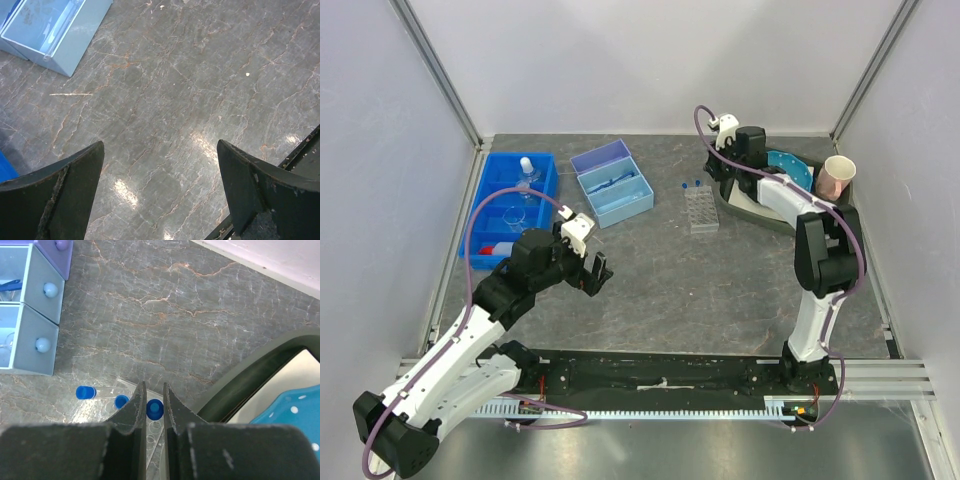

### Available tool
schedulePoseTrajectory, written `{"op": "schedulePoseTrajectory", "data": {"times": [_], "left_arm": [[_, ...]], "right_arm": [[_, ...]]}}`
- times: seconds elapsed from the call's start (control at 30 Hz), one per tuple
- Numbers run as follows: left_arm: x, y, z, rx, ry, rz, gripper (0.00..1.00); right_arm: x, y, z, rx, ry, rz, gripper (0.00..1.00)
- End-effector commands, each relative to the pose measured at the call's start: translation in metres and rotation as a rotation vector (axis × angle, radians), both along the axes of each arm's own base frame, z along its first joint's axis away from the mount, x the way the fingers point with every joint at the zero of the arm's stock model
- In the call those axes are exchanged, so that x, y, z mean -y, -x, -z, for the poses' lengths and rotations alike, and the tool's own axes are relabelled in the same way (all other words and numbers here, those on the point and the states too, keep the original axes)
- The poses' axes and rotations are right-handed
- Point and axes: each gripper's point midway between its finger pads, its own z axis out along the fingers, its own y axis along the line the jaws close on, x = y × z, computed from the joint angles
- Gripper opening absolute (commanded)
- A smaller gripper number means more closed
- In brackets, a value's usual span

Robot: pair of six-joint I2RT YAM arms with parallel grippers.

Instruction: Organize the chemistry lab equipment

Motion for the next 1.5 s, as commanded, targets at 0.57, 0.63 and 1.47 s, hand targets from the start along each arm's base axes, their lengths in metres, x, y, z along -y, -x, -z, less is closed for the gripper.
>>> {"op": "schedulePoseTrajectory", "data": {"times": [0.57,0.63,1.47], "left_arm": [[-0.003,-0.007,-0.008,0.068,-0.019,-0.001,1.00],[-0.003,-0.007,-0.008,0.069,-0.020,0.002,1.00],[0.000,-0.006,-0.004,0.058,-0.025,0.020,1.00]], "right_arm": [[-0.010,-0.008,0.023,-0.050,-0.007,-0.028,0.11],[-0.012,-0.006,0.019,-0.047,-0.018,-0.040,0.11],[-0.015,0.001,0.029,-0.085,-0.013,-0.071,0.24]]}}
